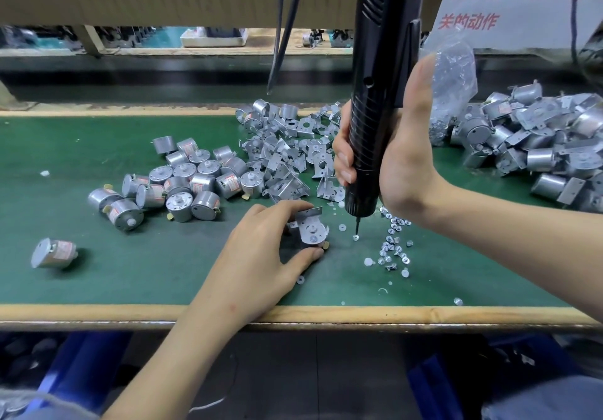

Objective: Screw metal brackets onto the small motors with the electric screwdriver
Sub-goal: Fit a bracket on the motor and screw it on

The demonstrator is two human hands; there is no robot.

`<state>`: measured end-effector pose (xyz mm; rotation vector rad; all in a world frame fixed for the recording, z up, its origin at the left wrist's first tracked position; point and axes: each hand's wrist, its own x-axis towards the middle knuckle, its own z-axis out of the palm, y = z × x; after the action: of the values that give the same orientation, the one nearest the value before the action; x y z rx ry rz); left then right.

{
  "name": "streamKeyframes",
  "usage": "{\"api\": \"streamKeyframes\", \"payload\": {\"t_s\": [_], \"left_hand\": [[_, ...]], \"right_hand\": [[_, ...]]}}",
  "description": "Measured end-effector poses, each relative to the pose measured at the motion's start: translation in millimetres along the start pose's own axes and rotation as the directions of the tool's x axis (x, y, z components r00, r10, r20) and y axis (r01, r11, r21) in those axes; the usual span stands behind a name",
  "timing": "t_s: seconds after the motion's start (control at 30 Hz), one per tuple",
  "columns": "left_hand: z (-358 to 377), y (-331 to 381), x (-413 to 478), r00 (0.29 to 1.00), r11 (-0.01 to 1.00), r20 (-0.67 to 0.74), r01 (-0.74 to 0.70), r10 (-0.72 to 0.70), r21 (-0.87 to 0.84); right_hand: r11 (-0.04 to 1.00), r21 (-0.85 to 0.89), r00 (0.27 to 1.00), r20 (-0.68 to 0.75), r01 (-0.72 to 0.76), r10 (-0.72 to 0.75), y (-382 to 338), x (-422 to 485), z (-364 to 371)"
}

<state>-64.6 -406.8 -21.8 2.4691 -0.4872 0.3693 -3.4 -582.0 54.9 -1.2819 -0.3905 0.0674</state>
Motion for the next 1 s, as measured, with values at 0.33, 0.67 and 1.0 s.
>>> {"api": "streamKeyframes", "payload": {"t_s": [0.33, 0.67, 1.0], "left_hand": [[0.5, 0.6, 0.5, 1.000, 1.000, -0.005, -0.006, 0.006, -0.002], [0.6, -1.1, -0.5, 1.000, 1.000, 0.004, 0.000, 0.000, -0.001], [1.4, -1.7, -0.1, 1.000, 1.000, 0.006, 0.003, -0.003, 0.006]], "right_hand": [[1.000, -0.012, 1.000, 0.018, 0.005, -0.005, 2.2, -0.3, 1.6], [1.000, -0.007, 1.000, -0.010, -0.002, 0.001, 1.6, 0.7, 0.6], [1.000, -0.029, 1.000, -0.024, -0.007, 0.007, -0.2, 2.2, -4.0]]}}
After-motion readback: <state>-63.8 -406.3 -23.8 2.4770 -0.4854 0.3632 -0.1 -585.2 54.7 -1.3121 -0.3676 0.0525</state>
